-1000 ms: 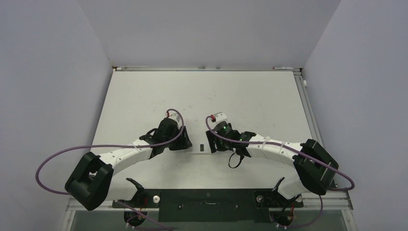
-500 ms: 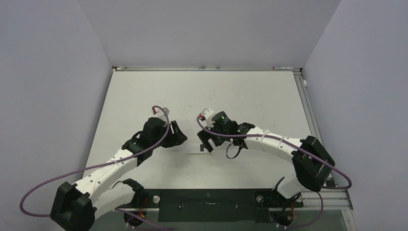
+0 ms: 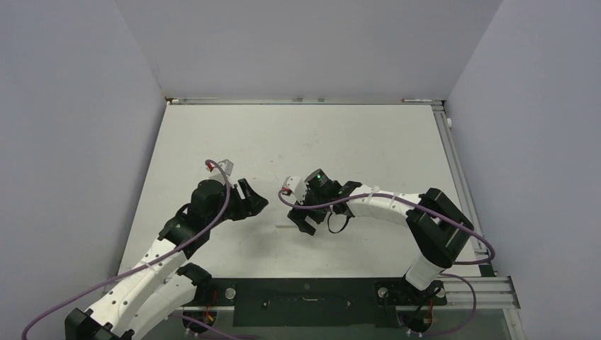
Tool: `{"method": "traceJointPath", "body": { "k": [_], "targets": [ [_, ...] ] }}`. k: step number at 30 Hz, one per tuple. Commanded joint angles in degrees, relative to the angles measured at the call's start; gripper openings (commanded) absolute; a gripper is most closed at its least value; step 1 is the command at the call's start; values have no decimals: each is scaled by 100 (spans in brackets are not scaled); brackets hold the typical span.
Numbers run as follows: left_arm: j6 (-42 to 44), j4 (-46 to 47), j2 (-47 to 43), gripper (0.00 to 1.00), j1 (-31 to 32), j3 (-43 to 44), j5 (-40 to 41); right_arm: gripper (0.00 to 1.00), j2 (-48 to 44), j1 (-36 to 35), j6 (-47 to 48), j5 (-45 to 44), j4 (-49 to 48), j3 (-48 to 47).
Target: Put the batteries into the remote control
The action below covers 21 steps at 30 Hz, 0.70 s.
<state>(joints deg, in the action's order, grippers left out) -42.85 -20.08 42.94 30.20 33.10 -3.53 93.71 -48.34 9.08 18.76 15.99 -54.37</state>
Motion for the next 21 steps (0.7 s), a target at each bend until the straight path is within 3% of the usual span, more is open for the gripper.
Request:
{"method": "traceJointPath", "body": {
  "k": [1,21],
  "targets": [
    [21,-183,-133,59,-49,117,-123,86,242,17,527,214,-210,-370],
    [58,-293,-376,60,-75,-82,-384,73,617,-227,438,-189,-78,-261]
  ]
}}
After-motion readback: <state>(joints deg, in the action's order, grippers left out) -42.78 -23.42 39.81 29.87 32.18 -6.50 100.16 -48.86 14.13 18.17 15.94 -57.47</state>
